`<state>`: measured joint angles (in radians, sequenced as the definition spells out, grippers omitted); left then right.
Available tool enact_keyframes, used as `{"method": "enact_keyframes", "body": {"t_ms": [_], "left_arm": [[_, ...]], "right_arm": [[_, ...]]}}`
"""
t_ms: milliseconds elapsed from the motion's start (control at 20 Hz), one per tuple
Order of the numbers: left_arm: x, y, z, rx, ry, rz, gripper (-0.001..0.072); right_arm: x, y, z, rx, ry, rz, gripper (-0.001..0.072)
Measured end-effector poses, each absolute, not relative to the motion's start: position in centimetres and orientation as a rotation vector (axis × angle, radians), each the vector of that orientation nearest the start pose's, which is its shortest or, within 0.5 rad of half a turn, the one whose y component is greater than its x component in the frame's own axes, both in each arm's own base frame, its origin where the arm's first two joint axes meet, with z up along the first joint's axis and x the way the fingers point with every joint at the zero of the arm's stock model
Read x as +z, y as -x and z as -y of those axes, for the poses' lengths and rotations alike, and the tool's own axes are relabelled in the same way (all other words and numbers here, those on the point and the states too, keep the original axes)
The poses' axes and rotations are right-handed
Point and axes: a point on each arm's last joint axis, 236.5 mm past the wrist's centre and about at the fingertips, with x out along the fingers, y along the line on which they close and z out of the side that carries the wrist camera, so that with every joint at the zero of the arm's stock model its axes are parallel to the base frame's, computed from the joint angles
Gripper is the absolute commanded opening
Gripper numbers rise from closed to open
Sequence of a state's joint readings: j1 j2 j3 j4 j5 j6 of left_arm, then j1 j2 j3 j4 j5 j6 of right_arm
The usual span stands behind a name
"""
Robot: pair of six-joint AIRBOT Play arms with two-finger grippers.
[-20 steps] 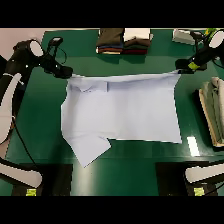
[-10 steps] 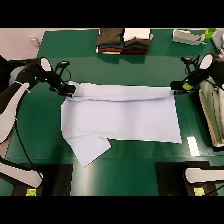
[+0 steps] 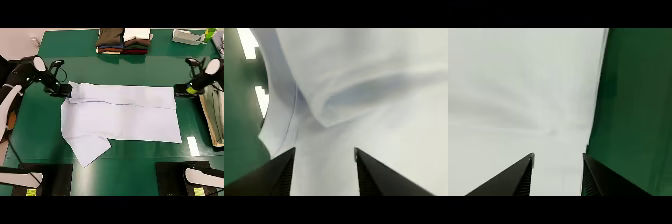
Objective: Fold the shirts.
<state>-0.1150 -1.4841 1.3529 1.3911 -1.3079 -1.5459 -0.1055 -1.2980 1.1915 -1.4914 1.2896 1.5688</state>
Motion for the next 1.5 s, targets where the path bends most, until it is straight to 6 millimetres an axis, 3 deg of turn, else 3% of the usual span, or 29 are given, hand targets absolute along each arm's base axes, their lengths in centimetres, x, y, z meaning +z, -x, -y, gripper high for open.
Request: {"method": "enact_keyframes", "body": {"t_ms": [50,250,400,600,750,850,900,950,1250,1350,1500], "left_arm": [[-0.7,-38.1,8.4,-0.210,0.065,-1.443,0.0358],[-0.9,-32.5,7.6,-0.173,0.095,-1.467,0.0359],[-1.8,-28.5,7.6,-0.164,0.133,-1.486,0.0359],[-2.7,-25.5,7.7,-0.160,0.166,-1.502,0.0359],[-3.0,-24.9,7.7,-0.158,0.175,-1.500,0.0359],[-3.1,-24.8,7.7,-0.158,0.178,-1.496,0.0359],[-3.1,-24.7,7.7,-0.157,0.179,-1.495,0.0359],[-3.1,-24.6,7.7,-0.158,0.180,-1.497,0.0359],[-3.8,-22.1,8.1,-0.169,0.155,-1.586,0.0372],[-4.5,-20.7,9.3,-0.193,0.120,-1.625,0.0510],[-5.8,-18.3,11.3,-0.215,0.074,-1.675,0.0508]], "right_arm": [[0.4,-34.4,2.4,-0.052,-0.158,-1.411,0.0518],[-2.4,-27.0,3.5,-0.106,-0.223,-1.540,0.0522],[-4.9,-22.3,3.0,-0.116,-0.267,-1.636,0.0522],[-7.3,-18.5,1.3,-0.098,-0.332,-1.721,0.0521],[-8.3,-17.6,0.3,-0.089,-0.350,-1.737,0.0483],[-8.6,-17.6,-0.2,-0.074,-0.331,-1.737,0.0330],[-8.7,-17.6,-0.6,-0.062,-0.317,-1.736,0.0150],[-8.9,-17.8,-1.0,-0.052,-0.303,-1.729,0.0022],[-9.1,-18.2,-2.1,-0.020,-0.258,-1.711,0.0016],[-9.2,-18.4,-2.2,-0.017,-0.256,-1.703,0.0015],[-9.2,-18.5,-2.3,-0.015,-0.254,-1.695,0.0016]]}}
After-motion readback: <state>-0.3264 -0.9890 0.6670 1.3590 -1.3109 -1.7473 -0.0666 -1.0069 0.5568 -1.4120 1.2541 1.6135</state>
